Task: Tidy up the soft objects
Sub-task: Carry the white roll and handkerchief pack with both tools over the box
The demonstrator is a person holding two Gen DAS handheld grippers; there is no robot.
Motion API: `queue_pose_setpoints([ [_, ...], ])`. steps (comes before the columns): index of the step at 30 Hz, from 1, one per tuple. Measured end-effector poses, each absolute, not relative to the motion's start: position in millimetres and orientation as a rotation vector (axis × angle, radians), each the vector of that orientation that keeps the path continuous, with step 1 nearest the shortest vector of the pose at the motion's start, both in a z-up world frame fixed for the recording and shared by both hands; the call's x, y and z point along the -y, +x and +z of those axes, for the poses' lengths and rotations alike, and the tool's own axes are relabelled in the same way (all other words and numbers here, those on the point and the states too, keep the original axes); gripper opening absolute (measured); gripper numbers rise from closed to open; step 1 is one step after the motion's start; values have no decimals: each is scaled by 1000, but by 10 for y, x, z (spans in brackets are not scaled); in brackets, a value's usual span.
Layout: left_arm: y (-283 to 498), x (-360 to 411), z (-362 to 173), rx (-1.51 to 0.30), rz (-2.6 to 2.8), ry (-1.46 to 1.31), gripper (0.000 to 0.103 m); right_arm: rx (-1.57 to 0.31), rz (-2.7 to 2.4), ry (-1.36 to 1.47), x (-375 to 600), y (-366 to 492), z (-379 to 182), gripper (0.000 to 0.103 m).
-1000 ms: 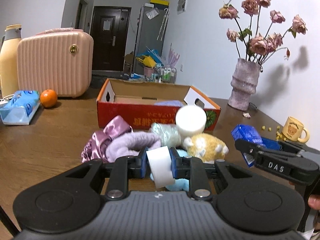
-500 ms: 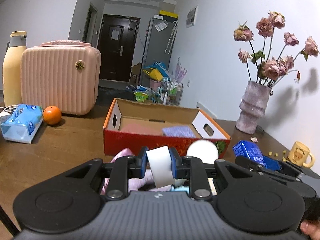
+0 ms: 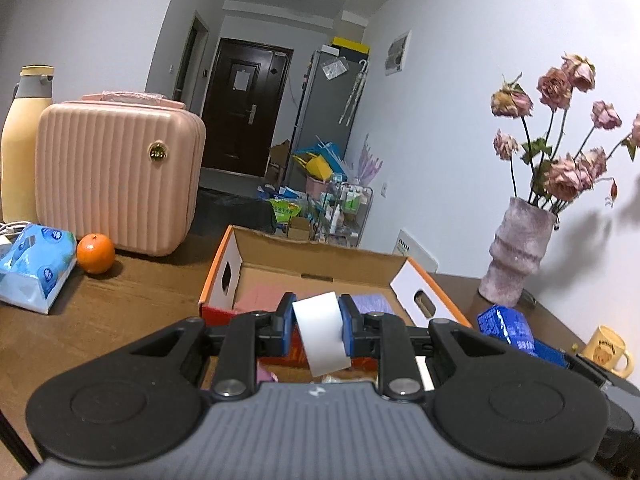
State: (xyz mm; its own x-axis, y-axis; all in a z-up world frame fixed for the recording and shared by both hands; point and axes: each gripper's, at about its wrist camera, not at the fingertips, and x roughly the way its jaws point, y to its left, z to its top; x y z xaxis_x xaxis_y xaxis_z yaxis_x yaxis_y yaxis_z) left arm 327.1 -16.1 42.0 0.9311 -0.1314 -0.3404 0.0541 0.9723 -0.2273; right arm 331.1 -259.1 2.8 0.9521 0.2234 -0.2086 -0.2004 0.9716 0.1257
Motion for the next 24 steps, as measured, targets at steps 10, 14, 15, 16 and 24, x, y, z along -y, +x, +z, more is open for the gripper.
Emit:
queue_pose_setpoints([
  [10,3579,226,532,-329,-76,-234,23,-208,218,115,2537,3616,77,52],
  [14,3713,244,552,-322,-61,-234,23,-208,217,122,2551,3742,99,52],
  [15,3742,247,553,-321,-58,-231,23,-208,215,123,2554,3778,104,52],
  [16,3773,254,551,-320,-52,-227,23,-209,215,125,2557,3812,112,52],
  [24,4099,321,508,-347,-23,-192,23,-212,212,136,2573,4137,128,52],
])
